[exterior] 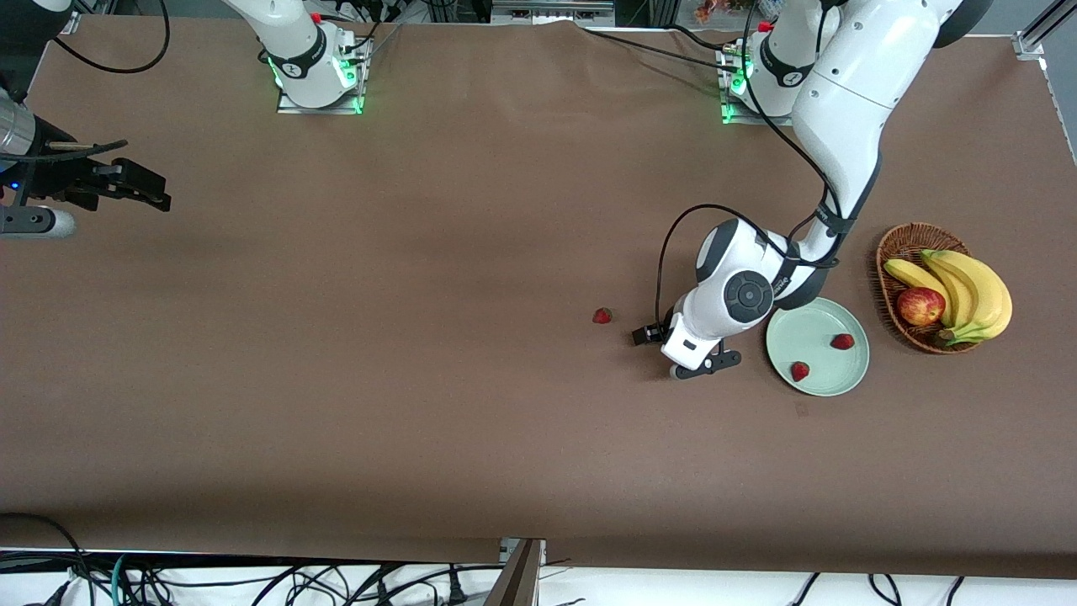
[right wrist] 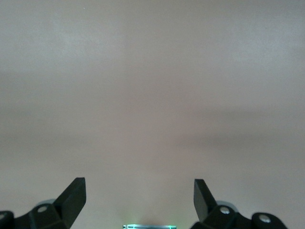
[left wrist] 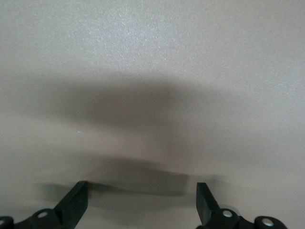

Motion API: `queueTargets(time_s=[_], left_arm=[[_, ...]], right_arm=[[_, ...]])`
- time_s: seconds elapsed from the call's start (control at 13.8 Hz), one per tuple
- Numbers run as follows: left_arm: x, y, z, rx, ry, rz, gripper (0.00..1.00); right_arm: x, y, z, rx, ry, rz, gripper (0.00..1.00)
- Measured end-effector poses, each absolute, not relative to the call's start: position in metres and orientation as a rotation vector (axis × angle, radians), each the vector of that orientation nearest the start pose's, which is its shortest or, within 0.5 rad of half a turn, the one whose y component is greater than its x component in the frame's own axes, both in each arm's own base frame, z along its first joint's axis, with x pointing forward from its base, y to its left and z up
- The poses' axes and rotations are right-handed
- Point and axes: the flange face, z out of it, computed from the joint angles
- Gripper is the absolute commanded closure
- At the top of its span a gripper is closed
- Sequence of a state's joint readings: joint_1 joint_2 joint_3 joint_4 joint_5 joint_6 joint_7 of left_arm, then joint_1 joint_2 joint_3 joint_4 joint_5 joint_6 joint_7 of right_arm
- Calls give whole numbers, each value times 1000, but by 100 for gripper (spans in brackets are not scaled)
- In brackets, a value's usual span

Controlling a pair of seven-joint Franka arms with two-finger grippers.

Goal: Collect all strawberries into plate

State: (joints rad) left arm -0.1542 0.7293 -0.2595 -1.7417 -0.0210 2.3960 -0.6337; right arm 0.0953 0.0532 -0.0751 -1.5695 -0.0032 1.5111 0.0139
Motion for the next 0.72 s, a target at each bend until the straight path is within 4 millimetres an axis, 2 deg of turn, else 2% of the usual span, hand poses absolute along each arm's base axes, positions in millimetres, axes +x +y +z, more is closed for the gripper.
queueTargets(time_s=[0.51, 0.72], left_arm=[[612, -252, 167, -3235, -492, 216, 0], [611, -265, 174, -3242, -509, 207, 0]], right_arm=[[564, 12, 587, -3146, -8, 185, 0], [564, 12, 587, -3147, 10, 185, 0]])
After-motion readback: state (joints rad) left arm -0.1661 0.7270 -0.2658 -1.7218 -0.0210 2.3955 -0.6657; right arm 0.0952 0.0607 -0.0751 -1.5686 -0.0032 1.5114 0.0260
